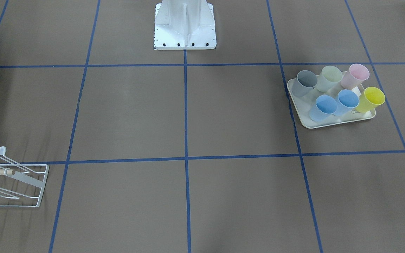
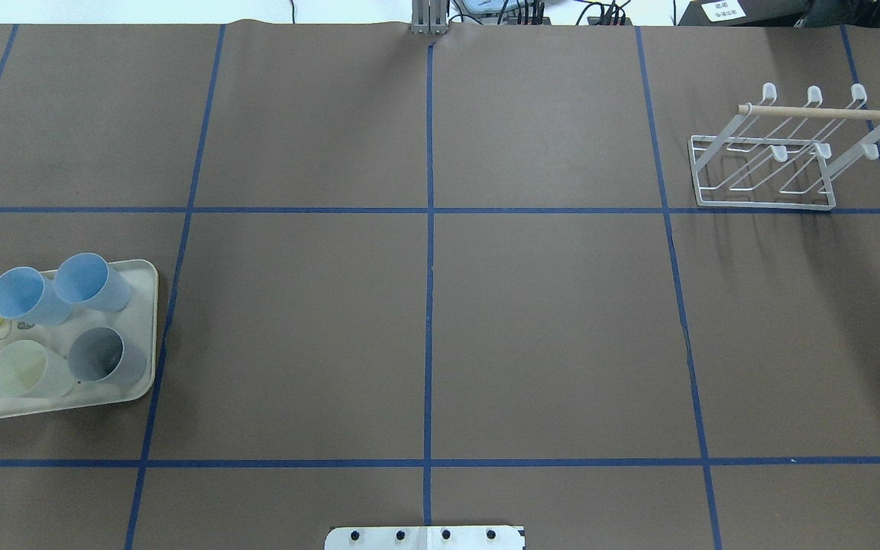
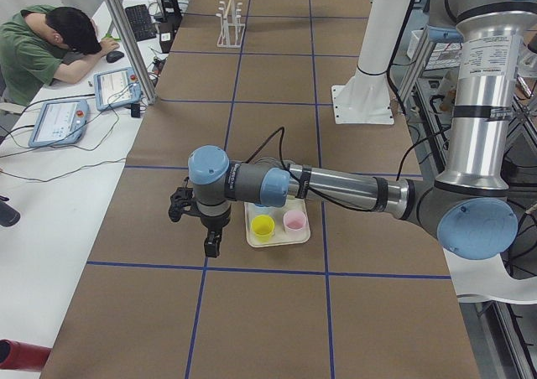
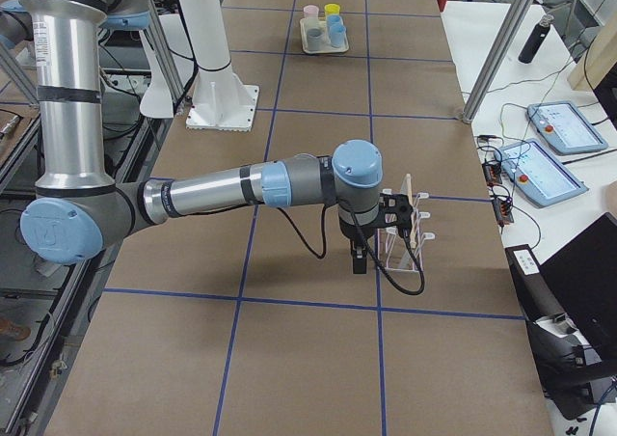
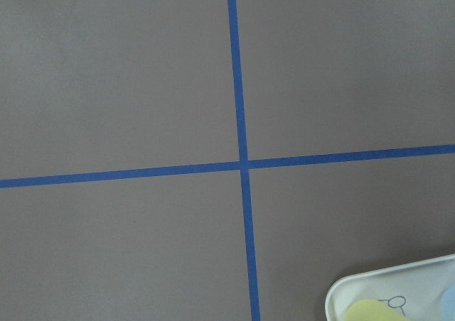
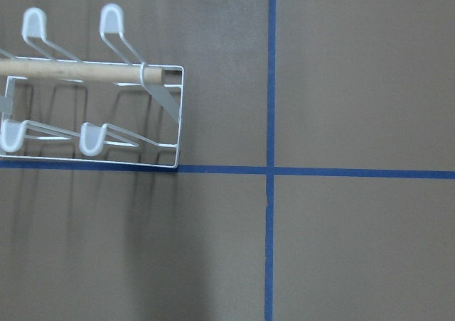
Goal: Transfer IKEA cup to right arm and place on rack
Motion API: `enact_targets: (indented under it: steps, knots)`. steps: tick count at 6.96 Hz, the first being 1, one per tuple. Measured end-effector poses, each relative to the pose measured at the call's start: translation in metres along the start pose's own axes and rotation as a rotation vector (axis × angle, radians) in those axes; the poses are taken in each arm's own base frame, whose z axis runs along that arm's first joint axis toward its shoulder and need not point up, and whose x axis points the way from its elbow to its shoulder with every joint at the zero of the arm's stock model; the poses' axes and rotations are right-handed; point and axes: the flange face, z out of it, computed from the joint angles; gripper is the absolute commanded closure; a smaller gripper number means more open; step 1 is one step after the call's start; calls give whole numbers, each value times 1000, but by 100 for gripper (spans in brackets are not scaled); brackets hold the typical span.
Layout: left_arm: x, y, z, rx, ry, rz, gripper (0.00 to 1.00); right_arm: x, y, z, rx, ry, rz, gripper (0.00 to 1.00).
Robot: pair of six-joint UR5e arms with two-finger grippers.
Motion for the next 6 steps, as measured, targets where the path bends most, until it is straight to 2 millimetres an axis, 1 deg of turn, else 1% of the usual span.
enact_targets:
  steps: [1, 2, 3, 4, 5, 6]
  knots:
    - [3, 6, 19, -26, 28, -29, 0, -7, -6, 3, -6, -32, -7, 0]
    - [9, 22, 41, -31, 56, -84, 0, -16, -10, 3, -7, -66, -18, 0]
    - [19, 43, 64, -10, 79, -144, 0, -24, -12, 3, -8, -88, -29, 0]
    - [33, 60, 83, 2, 103, -198, 0, -32, -13, 2, -9, -104, -28, 0]
    - [48, 72, 100, -10, 119, -218, 0, -38, -15, 0, -10, -120, -3, 0]
    - [60, 80, 112, -30, 126, -216, 1, -44, -17, -2, -10, -134, 20, 0]
